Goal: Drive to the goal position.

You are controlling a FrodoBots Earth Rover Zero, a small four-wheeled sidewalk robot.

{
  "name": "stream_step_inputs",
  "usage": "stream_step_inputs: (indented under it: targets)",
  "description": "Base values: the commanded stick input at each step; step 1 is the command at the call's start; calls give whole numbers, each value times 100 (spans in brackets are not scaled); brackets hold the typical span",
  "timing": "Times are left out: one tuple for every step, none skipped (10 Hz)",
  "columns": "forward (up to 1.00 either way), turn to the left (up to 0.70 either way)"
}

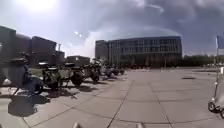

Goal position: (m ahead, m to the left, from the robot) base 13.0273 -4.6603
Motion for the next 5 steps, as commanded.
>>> stream_step_inputs:
  targets:
    - [31,-28]
    - [0,-70]
    - [0,-70]
    - [0,-70]
    - [0,-70]
